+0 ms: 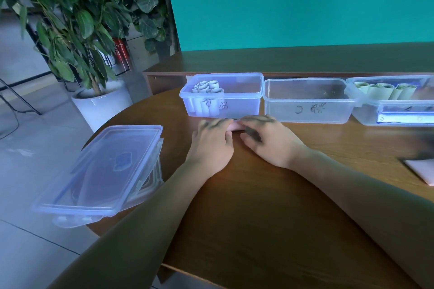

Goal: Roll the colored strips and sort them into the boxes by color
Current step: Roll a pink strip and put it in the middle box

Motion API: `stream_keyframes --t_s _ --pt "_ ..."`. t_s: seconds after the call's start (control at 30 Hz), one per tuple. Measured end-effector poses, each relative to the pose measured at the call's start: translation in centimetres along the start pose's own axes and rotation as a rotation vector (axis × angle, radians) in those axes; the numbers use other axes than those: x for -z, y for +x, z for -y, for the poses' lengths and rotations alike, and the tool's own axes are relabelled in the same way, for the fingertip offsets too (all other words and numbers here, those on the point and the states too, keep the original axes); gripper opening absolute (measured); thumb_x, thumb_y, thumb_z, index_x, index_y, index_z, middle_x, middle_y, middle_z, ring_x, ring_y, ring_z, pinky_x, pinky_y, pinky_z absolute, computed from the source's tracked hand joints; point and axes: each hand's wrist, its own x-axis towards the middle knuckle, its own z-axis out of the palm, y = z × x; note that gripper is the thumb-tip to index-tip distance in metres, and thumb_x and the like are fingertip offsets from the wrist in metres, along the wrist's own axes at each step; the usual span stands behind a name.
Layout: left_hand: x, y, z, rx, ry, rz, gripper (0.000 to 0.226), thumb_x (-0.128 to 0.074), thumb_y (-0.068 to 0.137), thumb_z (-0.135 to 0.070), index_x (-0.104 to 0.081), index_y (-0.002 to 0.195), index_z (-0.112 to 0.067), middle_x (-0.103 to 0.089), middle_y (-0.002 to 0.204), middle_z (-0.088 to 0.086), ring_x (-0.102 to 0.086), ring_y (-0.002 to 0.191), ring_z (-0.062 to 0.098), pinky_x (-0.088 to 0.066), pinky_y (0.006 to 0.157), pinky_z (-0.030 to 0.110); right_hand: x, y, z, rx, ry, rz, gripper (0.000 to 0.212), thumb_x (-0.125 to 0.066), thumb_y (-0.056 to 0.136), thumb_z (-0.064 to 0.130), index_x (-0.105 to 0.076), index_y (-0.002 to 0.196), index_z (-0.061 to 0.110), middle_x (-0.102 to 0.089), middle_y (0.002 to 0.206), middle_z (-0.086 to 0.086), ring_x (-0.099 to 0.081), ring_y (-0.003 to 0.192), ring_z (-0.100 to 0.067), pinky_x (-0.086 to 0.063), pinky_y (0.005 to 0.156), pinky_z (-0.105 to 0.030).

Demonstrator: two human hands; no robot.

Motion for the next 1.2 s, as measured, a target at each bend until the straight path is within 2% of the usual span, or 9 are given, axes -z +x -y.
stream_keyframes --t_s 0.13,0.27,0.4,0.47,0.63,0.77,0.87,1.0,1.2 --pt "-0.2 0.8 0.1 -0.014 -0.081 -0.067 0.034 -0.048 0.098 -0.011 -0.062 0.127 -0.023 -0.064 0.121 -0.001 -0.051 0.115 0.024 -0.047 0.096 0.042 -0.1 0.5 -0.2 -0.032 -0.01 0.025 0.03 -0.047 0.102 0.033 -0.055 0.13 0.036 -0.046 0.105 0.027 -0.037 0.099 -0.006 -0.048 0.093 -0.04" --pt "-0.7 1.8 0.5 0.001 -0.086 -0.088 0.026 -0.051 0.097 -0.013 -0.067 0.115 -0.022 -0.068 0.108 -0.001 -0.055 0.104 0.026 -0.049 0.091 0.045 -0.1 1.1 -0.2 -0.063 0.004 0.05 0.033 -0.046 0.102 0.034 -0.054 0.133 0.037 -0.059 0.123 0.016 -0.043 0.105 -0.012 -0.048 0.093 -0.039" --pt "-1.1 2.5 0.7 0.036 -0.034 -0.053 0.031 -0.052 0.099 -0.024 -0.062 0.128 -0.025 -0.067 0.117 -0.003 -0.053 0.112 0.025 -0.046 0.096 0.042 -0.2 1.7 0.0 -0.094 -0.032 0.053 0.037 -0.048 0.101 0.035 -0.052 0.138 0.033 -0.049 0.136 0.01 -0.048 0.12 -0.02 -0.048 0.097 -0.042" --pt "-1.2 2.8 0.8 0.039 -0.016 -0.037 0.032 -0.052 0.1 -0.028 -0.06 0.13 -0.027 -0.066 0.118 -0.003 -0.052 0.113 0.025 -0.044 0.096 0.041 -0.4 2.0 0.1 -0.106 -0.022 0.04 0.039 -0.049 0.101 0.033 -0.053 0.139 0.03 -0.041 0.14 0.005 -0.054 0.117 -0.02 -0.05 0.097 -0.042" --pt "-1.5 3.5 1.1 0.053 0.011 -0.014 0.034 -0.053 0.1 -0.035 -0.059 0.133 -0.03 -0.063 0.12 0.0 -0.051 0.115 0.026 -0.042 0.096 0.041 -0.5 2.7 0.1 -0.143 0.006 0.001 0.043 -0.051 0.101 0.023 -0.049 0.144 0.019 -0.05 0.141 -0.003 -0.062 0.112 -0.026 -0.051 0.095 -0.04" --pt "-1.8 4.2 1.7 0.08 -0.077 -0.031 0.032 -0.06 0.097 -0.033 -0.062 0.128 -0.031 -0.066 0.118 -0.003 -0.058 0.111 0.022 -0.047 0.098 0.043 -0.6 3.0 0.1 -0.148 0.01 -0.035 0.036 -0.054 0.101 0.022 -0.054 0.137 0.018 -0.055 0.136 -0.003 -0.063 0.102 -0.024 -0.052 0.089 -0.04" --pt "-2.0 4.6 2.1 0.149 -0.196 -0.034 0.025 -0.065 0.095 -0.027 -0.066 0.119 -0.034 -0.069 0.111 -0.008 -0.063 0.104 0.017 -0.051 0.098 0.039 -0.5 3.1 0.1 -0.154 0.026 -0.051 0.03 -0.056 0.101 0.021 -0.058 0.131 0.018 -0.057 0.13 -0.002 -0.063 0.098 -0.023 -0.053 0.089 -0.042" --pt "-2.1 4.7 2.2 0.19 -0.246 -0.017 0.026 -0.063 0.097 -0.022 -0.066 0.118 -0.036 -0.068 0.111 -0.007 -0.062 0.104 0.017 -0.05 0.098 0.037 -0.5 3.1 -0.1 -0.155 0.069 -0.07 0.027 -0.06 0.1 0.022 -0.061 0.127 0.019 -0.058 0.124 -0.001 -0.063 0.1 -0.022 -0.052 0.09 -0.044" --pt "-1.3 3.8 2.0 0.146 -0.296 -0.004 0.027 -0.052 0.103 -0.019 -0.065 0.126 -0.025 -0.065 0.112 -0.008 -0.057 0.1 0.011 -0.04 0.084 0.02 -0.4 2.8 -0.2 -0.12 0.11 -0.112 0.032 -0.069 0.095 0.016 -0.063 0.126 0.018 -0.059 0.119 0.001 -0.056 0.099 -0.012 -0.047 0.091 -0.028"
